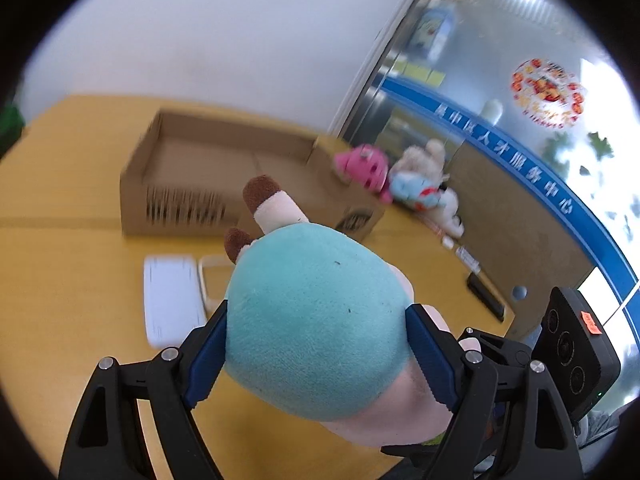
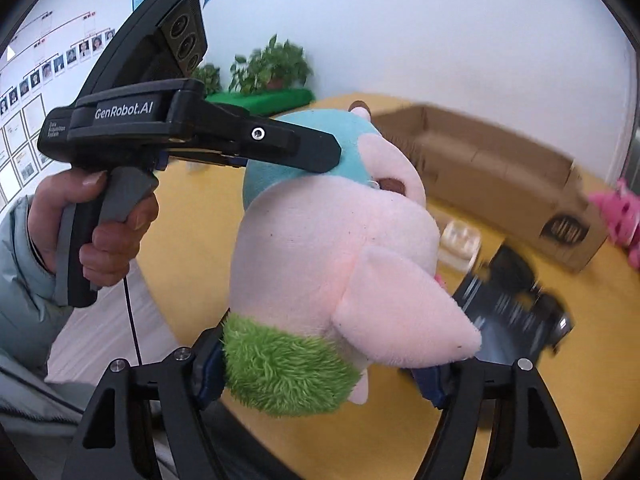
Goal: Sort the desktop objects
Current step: 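Close the right gripper on the pig plush while the left gripper grasps its head, then lift the pig plush with both grippers and carry it over the cardboard box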
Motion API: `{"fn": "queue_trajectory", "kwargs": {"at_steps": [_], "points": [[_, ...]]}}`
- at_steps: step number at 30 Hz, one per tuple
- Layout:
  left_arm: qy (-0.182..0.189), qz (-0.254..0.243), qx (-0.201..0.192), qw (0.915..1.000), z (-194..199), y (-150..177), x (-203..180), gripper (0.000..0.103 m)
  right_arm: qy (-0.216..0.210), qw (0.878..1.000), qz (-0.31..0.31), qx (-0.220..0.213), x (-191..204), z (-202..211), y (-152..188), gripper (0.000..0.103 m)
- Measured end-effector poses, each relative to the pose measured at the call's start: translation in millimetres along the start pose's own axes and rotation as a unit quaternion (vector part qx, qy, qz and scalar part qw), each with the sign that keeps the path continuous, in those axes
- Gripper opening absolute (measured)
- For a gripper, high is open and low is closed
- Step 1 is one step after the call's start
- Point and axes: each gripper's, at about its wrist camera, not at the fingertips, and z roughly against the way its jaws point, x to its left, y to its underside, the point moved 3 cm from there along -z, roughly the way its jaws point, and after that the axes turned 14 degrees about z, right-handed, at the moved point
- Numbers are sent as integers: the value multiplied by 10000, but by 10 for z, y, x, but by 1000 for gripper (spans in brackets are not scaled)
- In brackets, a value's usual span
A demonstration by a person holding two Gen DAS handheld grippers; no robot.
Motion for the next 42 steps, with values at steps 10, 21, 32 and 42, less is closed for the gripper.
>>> {"fn": "queue_trajectory", "kwargs": {"at_steps": [10, 21, 32, 42], "points": [[408, -1563, -1205, 9795, 554, -1116, -1093, 84, 1622, 9789, 477, -1145, -372, 890, -1079, 73], [617, -1842, -1416, 9707, 462, -1666, -1271, 83, 2037, 9678, 436, -1412, -878, 1000, -1545, 73], [648, -1977, -1416, 9678, 226, -2100, -1184, 83, 2105, 9665, 418, -1407, -1197, 678, -1935, 73], [741, -1759, -1162, 9747, -267, -2601, -794, 83, 2033, 9708, 368, -1221, -1642, 143, -2205, 73]]}}
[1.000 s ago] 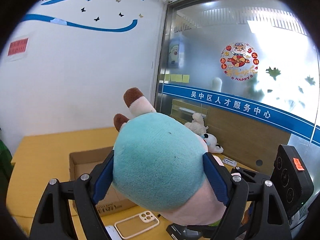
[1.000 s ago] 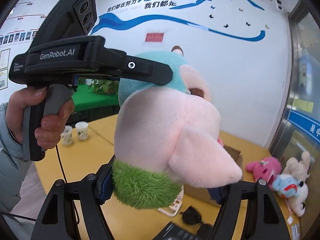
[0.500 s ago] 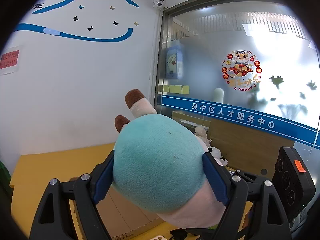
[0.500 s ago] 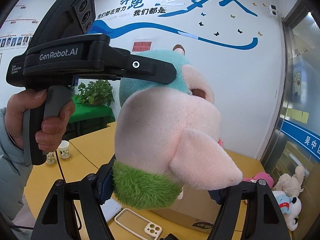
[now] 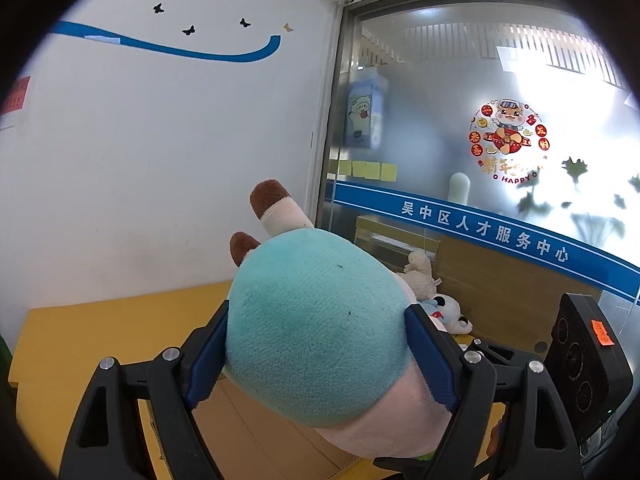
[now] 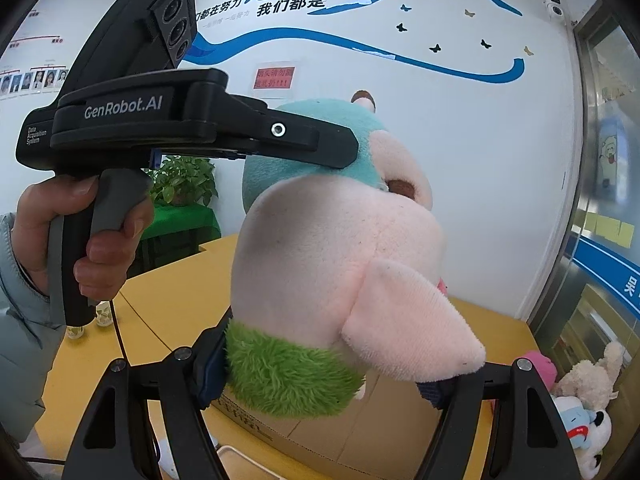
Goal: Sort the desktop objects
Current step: 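Lift the pig plush with both grippers and carry it over the cardboard box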
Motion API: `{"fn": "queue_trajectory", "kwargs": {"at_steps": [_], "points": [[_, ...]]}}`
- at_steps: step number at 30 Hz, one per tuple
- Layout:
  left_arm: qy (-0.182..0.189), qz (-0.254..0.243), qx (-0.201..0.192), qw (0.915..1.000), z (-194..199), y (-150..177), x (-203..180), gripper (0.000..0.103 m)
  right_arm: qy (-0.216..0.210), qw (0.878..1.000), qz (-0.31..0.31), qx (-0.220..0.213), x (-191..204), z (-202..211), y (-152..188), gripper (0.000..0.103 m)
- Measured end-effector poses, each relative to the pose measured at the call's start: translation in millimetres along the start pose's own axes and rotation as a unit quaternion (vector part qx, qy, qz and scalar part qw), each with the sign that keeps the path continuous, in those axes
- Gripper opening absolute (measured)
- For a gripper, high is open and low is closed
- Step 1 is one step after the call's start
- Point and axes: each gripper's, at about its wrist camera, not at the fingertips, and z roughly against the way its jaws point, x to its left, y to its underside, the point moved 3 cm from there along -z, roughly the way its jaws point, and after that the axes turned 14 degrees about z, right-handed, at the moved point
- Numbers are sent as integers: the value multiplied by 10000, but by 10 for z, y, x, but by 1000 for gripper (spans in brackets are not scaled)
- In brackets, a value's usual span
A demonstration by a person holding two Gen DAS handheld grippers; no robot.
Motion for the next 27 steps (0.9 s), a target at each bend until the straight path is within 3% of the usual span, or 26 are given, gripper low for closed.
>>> {"fn": "queue_trajectory", "kwargs": {"at_steps": [8, 13, 20, 27], "points": [[125, 486, 320, 9982, -486, -96, 775, 83, -188, 9992, 58, 348, -82, -811, -36, 73], [-178, 821, 671, 9942, -983, -51, 1369, 83, -639, 9951, -247, 707, -170, -1593, 59, 73], [-433, 1560, 1454, 9760, -1770, 362, 2288, 83, -1253, 9757, -1117, 1408, -251, -2714, 520, 72], [-759, 2081, 2150, 9511, -2224, 879, 2877, 83, -1521, 9507, -1755, 2053, -87, -3416, 1074, 73]]}}
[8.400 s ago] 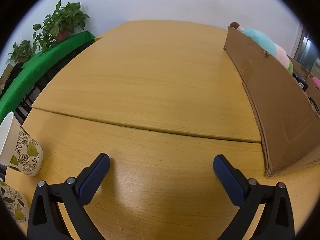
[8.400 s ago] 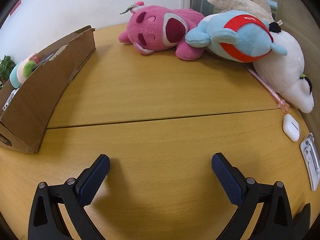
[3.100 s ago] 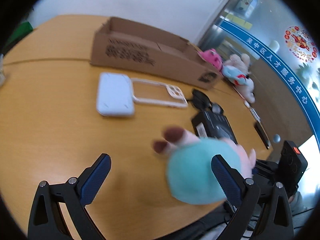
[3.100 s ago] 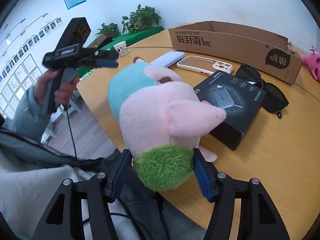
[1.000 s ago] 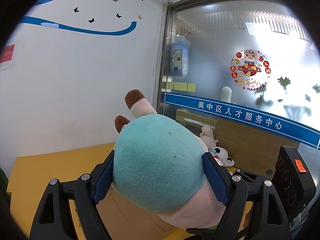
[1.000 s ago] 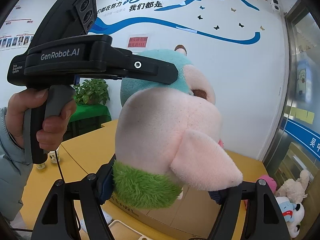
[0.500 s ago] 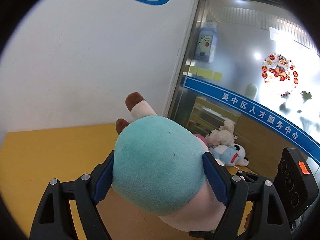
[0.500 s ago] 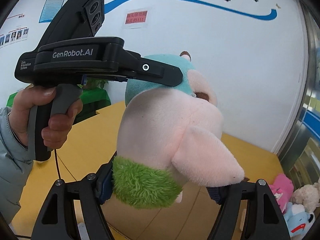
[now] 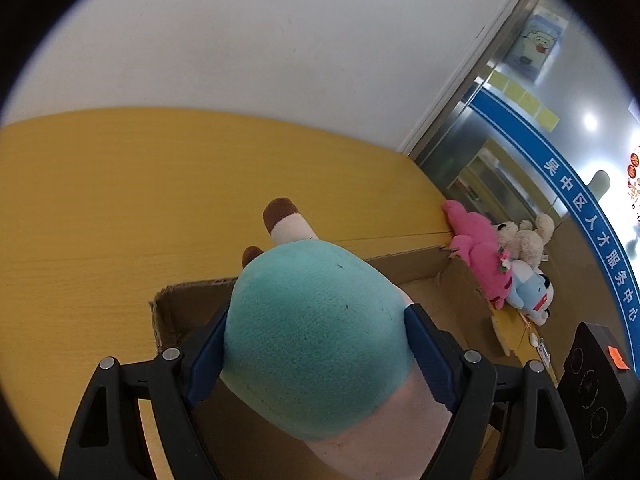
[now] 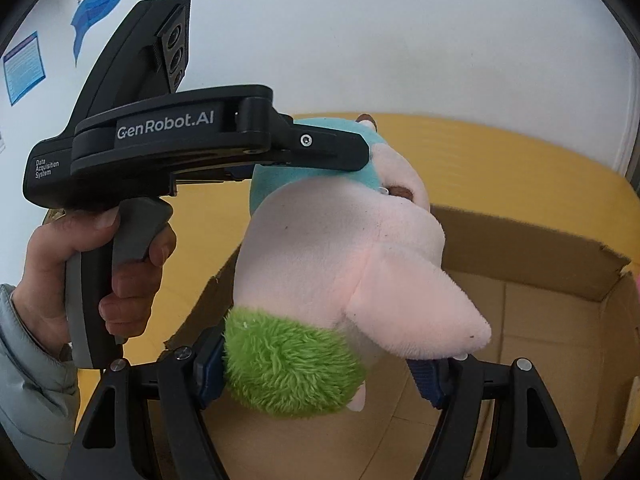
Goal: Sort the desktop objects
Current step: 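Lift the pig plush with both grippers and carry it over the cardboard box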
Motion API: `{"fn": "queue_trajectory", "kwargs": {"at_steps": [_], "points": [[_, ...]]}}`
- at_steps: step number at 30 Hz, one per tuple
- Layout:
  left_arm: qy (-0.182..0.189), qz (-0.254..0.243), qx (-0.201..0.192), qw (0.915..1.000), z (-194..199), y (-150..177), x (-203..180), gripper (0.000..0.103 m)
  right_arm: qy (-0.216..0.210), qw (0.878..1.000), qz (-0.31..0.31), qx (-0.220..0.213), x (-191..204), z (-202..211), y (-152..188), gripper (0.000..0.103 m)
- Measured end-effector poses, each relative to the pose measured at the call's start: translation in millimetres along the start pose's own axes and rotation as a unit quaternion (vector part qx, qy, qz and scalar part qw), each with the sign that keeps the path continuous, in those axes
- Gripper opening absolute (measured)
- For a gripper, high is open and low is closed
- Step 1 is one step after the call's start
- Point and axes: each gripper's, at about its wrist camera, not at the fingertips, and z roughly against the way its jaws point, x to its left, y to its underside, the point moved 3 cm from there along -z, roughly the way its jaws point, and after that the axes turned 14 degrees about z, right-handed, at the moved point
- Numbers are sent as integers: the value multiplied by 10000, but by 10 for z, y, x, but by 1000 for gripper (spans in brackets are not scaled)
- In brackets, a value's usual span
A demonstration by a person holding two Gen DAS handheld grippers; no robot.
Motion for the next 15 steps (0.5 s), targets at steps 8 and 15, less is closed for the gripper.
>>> {"fn": "queue_trajectory", "kwargs": {"at_steps": [8, 15], "points": [[-401, 68, 374, 9985, -208, 11, 304, 81, -508, 9960, -200, 710, 157, -472, 317, 84], [-462, 128, 333, 9983, -215, 5, 383, 78, -869, 9942, 101, 625, 279, -361, 433, 79]]}}
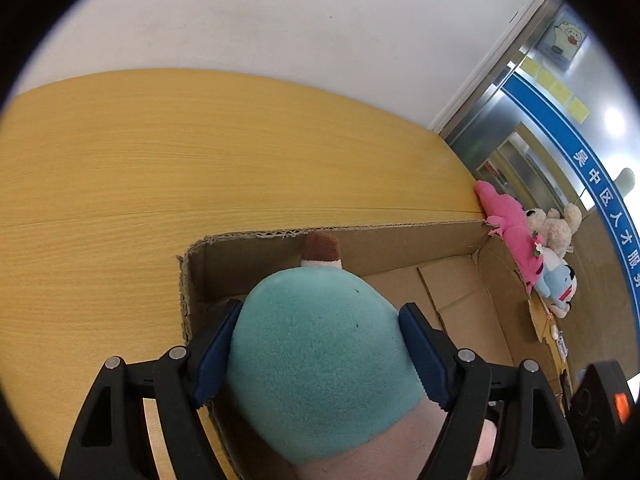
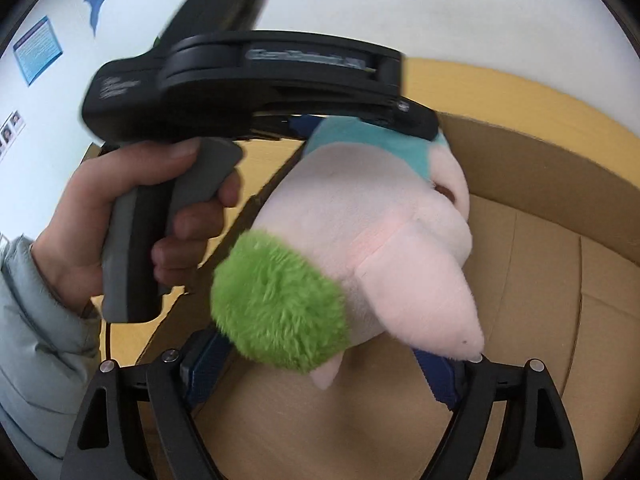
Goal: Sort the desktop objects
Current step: 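Lift the pig plush with both grippers and carry it over the cardboard box, then lower the pig plush into the box and open both grippers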
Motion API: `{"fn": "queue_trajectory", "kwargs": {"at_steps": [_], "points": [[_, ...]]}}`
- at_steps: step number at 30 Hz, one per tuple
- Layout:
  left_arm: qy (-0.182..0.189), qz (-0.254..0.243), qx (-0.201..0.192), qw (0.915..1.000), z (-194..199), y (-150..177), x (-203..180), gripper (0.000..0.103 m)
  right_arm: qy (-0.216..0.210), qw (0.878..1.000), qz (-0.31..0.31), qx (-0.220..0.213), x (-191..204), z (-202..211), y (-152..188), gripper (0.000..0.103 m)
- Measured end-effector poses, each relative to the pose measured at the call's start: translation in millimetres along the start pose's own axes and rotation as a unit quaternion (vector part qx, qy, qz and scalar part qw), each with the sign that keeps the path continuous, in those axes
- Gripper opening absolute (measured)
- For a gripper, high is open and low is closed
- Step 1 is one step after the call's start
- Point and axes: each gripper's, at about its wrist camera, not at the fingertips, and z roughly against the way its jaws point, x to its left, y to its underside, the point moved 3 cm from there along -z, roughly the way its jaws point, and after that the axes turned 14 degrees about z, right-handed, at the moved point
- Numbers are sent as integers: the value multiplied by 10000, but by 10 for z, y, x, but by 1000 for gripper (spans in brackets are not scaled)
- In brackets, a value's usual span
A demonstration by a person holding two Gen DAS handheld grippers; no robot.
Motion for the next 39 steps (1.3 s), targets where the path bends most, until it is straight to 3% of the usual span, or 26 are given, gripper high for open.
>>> {"fn": "queue_trajectory", "kwargs": {"at_steps": [5, 8, 11, 13, 17, 21, 26, 27, 29, 35, 39], "points": [[-243, -11, -303, 9992, 131, 2, -20, 76, -345, 9992, -86, 187, -95, -173, 131, 76], [-48, 247, -521, 9983, 315, -6, -1, 76, -415, 9990, 13, 163, -64, -177, 166, 78], [-74, 197, -840, 9962, 563, 58, -82, 76, -364, 9991, 158, 139, -4, -59, 228, 80], [-104, 134, -1052, 9943, 769, 123, -155, 76, -247, 9993, 289, -30, 60, 155, 248, 82], [6, 10, -1436, 9896, 1241, 282, -354, 76, 163, 9933, 888, -719, 315, 866, 279, 101], [-54, -214, -1783, 9837, 1709, 493, -569, 78, 521, 9824, 1254, -1282, 437, 1534, 232, 102], [-478, -717, -2312, 9691, 2207, 935, -912, 79, 1311, 9682, 1498, -1513, 750, 2106, 564, 103], [-536, -825, -2422, 9652, 2309, 1060, -1000, 79, 1418, 9669, 1476, -1524, 860, 1987, 144, 103], [-677, -986, -2592, 9584, 2476, 1327, -1188, 81, 1603, 9646, 1377, -1576, 790, 2084, 160, 103], [-885, -1070, -2984, 9443, 2798, 2053, -1656, 82, 2228, 9523, 1129, -1754, 963, 2616, 643, 103], [-1135, -1187, -3310, 9292, 2864, 2408, -1955, 82, 2292, 9481, 1067, -1929, 1094, 3021, 904, 103]]}}
